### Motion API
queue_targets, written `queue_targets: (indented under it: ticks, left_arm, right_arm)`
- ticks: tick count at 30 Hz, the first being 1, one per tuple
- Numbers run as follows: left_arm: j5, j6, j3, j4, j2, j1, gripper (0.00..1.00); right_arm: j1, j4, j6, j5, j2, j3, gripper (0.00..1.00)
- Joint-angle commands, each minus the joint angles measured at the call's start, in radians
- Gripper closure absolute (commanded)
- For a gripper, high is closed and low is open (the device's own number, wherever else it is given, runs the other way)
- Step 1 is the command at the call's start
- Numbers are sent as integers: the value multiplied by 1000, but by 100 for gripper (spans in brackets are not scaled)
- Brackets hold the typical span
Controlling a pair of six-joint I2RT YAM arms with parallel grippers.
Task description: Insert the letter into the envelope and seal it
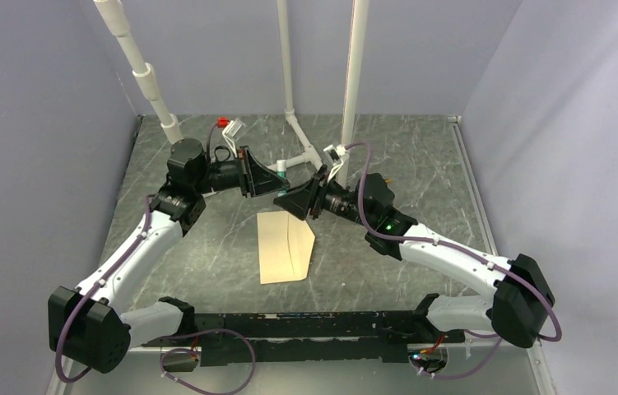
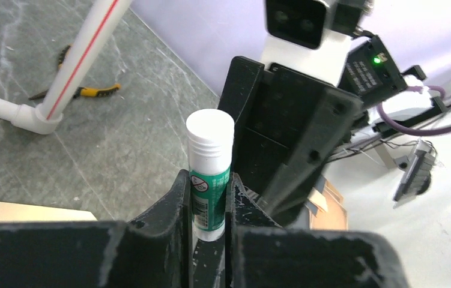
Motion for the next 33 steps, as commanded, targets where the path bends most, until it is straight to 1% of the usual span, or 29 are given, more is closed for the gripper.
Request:
queue_targets:
  ticks: [1,2,3,5,6,8,10,12,13,16,19,22,25,27,32,33]
  left_arm:
    - [-61,131,14,-47,-29,-3,98]
    - [-74,177,24,-90,-32,-3,97]
    - [-79,233,38,-130,-37,-3,98]
    - [-49,342,65,-200,-36,-3,98]
    - [-23,393,81,-233,-33,-3,98]
    - [20,495,133,-334,-23,-3,98]
    - [96,560,162,-385,-15,-3,98]
    - [155,612,184,-429,-4,-3,98]
    - [174,660,199,-457,-1,-3,98]
    - [177,711,217,-508,2,-3,98]
    - [163,720,222,-506,-2,-3,98]
    - [143,701,210,-458,-7,-3,98]
    - [134,707,214,-470,-9,-3,98]
    - [129,715,218,-484,-10,-3,97]
    - [127,732,254,-572,7,-3,98]
    - [129,766,263,-596,11,-3,97]
  right_arm:
    - [2,-141,-70,-16,-41,70,39]
    - [3,-215,-108,0,-59,83,33]
    - [2,-333,-145,21,-83,101,29]
    - [-1,-467,-187,76,-131,133,26]
    - [-4,-504,-189,96,-153,144,25]
    - [-9,-535,-179,105,-181,182,24]
    - [-9,-558,-160,99,-160,244,26]
    - [-8,-629,-149,109,-102,342,30]
    - [-9,-674,-147,114,-67,412,34]
    - [-7,-805,-151,114,19,533,38]
    - [-6,-855,-149,118,55,587,40]
    - [-5,-872,-147,110,69,598,43]
    - [-5,-896,-149,113,92,609,44]
    - [-3,-899,-150,125,104,612,46]
    - [0,-886,-151,161,136,623,56]
    - [0,-876,-146,168,138,622,57]
